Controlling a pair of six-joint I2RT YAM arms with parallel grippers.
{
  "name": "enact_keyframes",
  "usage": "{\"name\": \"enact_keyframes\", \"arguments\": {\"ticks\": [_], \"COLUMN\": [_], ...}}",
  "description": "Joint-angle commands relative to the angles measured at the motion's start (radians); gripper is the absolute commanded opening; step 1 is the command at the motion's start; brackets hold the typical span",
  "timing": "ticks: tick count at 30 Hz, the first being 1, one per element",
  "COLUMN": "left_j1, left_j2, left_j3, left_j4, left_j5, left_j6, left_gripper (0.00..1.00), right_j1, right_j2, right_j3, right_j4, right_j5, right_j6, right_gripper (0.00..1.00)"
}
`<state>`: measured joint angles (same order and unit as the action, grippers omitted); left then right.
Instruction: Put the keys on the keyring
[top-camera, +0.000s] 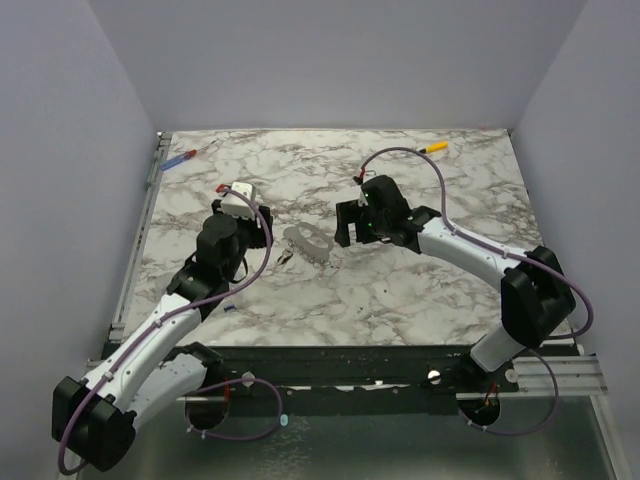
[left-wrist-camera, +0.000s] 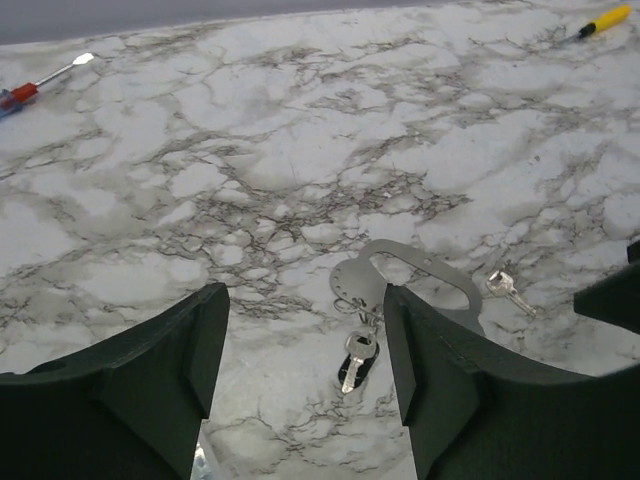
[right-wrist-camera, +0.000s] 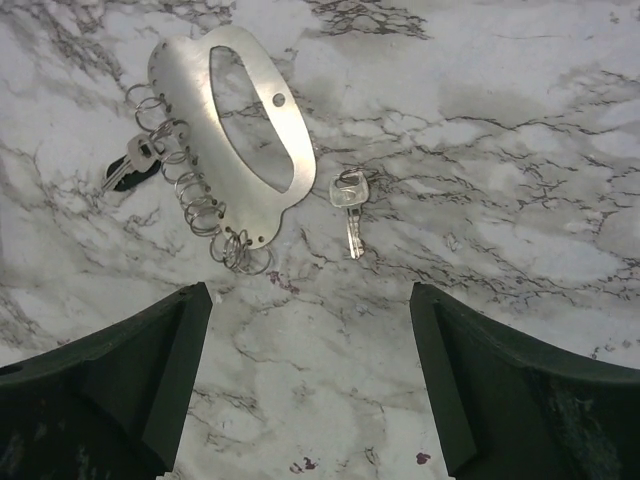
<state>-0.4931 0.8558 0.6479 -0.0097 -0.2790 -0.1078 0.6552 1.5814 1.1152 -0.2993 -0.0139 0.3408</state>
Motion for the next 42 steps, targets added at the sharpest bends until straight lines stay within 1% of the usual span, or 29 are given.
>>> {"name": "enact_keyframes", "arguments": {"ticks": [1,4,8,11,15,17,21,24,27,33,42], "left_j1": [-0.007,-0.01,-0.012,-0.014,-0.02,-0.022,-0.026,-0.032,-0.038,-0.052,-0.058], "left_j2": [0.085,0.168,0.261,0.374,0.537,0.595,0.673,0.729,0.774,0.822,0.868], "left_j3": [0.027,0.064,0.099,0.147,0.254,0.292,0.337,0.359,0.373,0.388,0.402], "left_j4": [-0.013,-0.038,-0.056,-0.085,-0.169,-0.196,-0.236,-0.264,-0.279,-0.286,-0.285], "left_j5": [0.203,0.301,0.379,0.463,0.556,0.568,0.602,0.615,0.617,0.598,0.535], "left_j6": [0.017,0.005,-0.001,-0.008,-0.005,-0.002,0.005,0.006,0.001,-0.006,-0.025], "left_gripper": [0.67,0.6,0.6,0.58,0.5,0.47,0.46,0.43,0.41,0.41,0.37], "right_j1": [0.005,0.006,0.005,0.001,-0.016,-0.024,-0.032,-0.032,-0.034,-0.034,-0.034], "right_j2": [0.035,0.017,-0.043,-0.094,-0.153,-0.177,-0.21,-0.222,-0.22,-0.203,-0.193], "right_j3": [0.045,0.012,-0.07,-0.136,-0.208,-0.24,-0.292,-0.317,-0.325,-0.325,-0.329], "right_j4": [-0.069,-0.06,-0.02,0.008,0.025,0.037,0.06,0.075,0.086,0.109,0.124], "right_j5": [0.174,0.263,0.361,0.424,0.43,0.407,0.381,0.369,0.36,0.322,0.302], "right_j6": [0.102,0.135,0.145,0.147,0.151,0.152,0.153,0.145,0.13,0.121,0.115], "right_gripper": [0.9,0.9,0.91,0.9,0.91,0.91,0.91,0.91,0.91,0.9,0.9]}}
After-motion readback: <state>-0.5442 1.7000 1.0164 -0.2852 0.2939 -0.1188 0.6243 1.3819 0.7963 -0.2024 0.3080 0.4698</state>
